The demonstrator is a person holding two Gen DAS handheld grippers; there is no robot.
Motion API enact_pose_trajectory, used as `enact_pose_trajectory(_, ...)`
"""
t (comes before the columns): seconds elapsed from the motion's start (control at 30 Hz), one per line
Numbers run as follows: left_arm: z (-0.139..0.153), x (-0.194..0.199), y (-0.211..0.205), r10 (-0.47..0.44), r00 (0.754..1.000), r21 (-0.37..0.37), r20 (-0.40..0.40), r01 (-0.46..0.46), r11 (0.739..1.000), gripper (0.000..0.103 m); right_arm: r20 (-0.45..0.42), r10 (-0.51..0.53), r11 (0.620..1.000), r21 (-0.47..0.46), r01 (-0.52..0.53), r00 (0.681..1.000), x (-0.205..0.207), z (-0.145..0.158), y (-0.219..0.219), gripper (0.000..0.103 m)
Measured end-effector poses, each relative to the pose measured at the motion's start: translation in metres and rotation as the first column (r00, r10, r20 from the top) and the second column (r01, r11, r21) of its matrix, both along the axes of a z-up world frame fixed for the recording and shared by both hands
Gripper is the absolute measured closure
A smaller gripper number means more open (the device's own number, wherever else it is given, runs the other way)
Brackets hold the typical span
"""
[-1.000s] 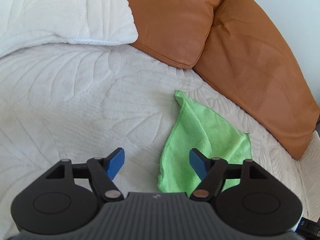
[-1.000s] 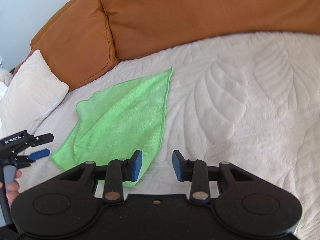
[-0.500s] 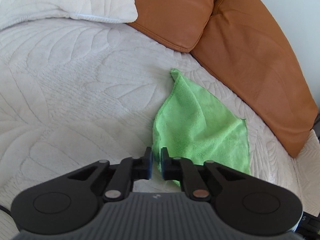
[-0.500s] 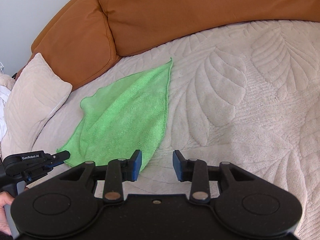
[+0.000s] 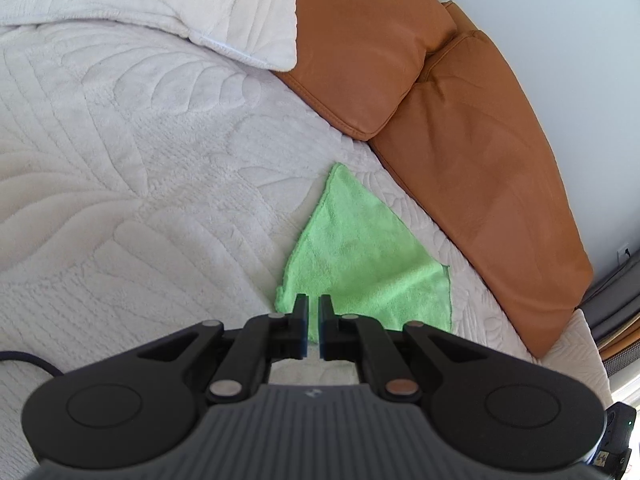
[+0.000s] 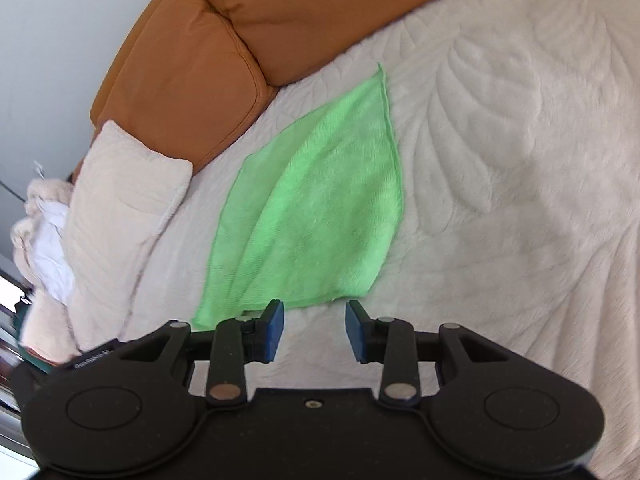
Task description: Fold towel
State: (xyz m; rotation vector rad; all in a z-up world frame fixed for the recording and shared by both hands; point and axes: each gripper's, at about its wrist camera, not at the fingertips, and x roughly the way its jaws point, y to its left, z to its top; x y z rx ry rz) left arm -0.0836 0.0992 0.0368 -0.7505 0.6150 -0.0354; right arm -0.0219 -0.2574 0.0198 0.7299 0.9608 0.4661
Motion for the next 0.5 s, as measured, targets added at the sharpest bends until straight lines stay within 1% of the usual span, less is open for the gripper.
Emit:
enact_pose_trajectory(0.03, 0.001, -0.001, -0.001, 0.007, 1.000, 0.013, 0.007, -0.007, 1.000, 0.098, -0.036, -0.010, 0.999, 0.044, 0.012, 0.999, 0.002, -0.006, -0.002, 0.068)
enact_pose_trajectory(0.07, 0.001, 0.000, -0.001, 0.003, 1.000, 0.012, 0.008, -0.003, 1.000, 0.098, -0.053, -0.023, 0.998, 0.063, 0.026, 0.998, 0.004, -0.010, -0.003, 0.068)
enact_pose_trajectory(0.17, -0.001, 0.002, -0.003, -0.006, 1.000, 0.011, 0.003, 0.006, 1.000, 0.097, -0.043, -0.066, 0.995, 0.066, 0.069, 0.997, 0.009, -0.013, -0.003, 0.069)
enact_pose_trajectory(0.27, -0.002, 0.002, -0.002, -0.002, 1.000, 0.003, -0.001, 0.002, 1.000, 0.097, -0.027, -0.130, 0.990, 0.052, 0.131, 0.991, 0.012, -0.014, -0.003, 0.074)
enact_pose_trajectory(0.33, -0.002, 0.002, -0.001, 0.005, 1.000, 0.005, 0.000, -0.005, 1.000, 0.097, -0.008, -0.189, 0.982, 0.022, 0.189, 0.982, 0.010, -0.012, -0.004, 0.081)
enact_pose_trajectory(0.4, -0.002, 0.000, 0.001, 0.012, 1.000, 0.016, 0.005, -0.012, 1.000, 0.097, 0.041, -0.226, 0.974, -0.016, 0.227, 0.973, 0.006, -0.006, -0.001, 0.083)
enact_pose_trajectory(0.47, -0.001, -0.001, 0.001, 0.013, 1.000, 0.016, 0.008, -0.014, 1.000, 0.097, 0.118, -0.240, 0.966, -0.066, 0.249, 0.964, 0.002, 0.003, 0.004, 0.087)
enact_pose_trajectory(0.5, -0.001, -0.001, 0.001, 0.013, 1.000, 0.017, 0.009, -0.013, 1.000, 0.097, 0.168, -0.237, 0.961, -0.102, 0.256, 0.957, -0.001, 0.009, 0.008, 0.092)
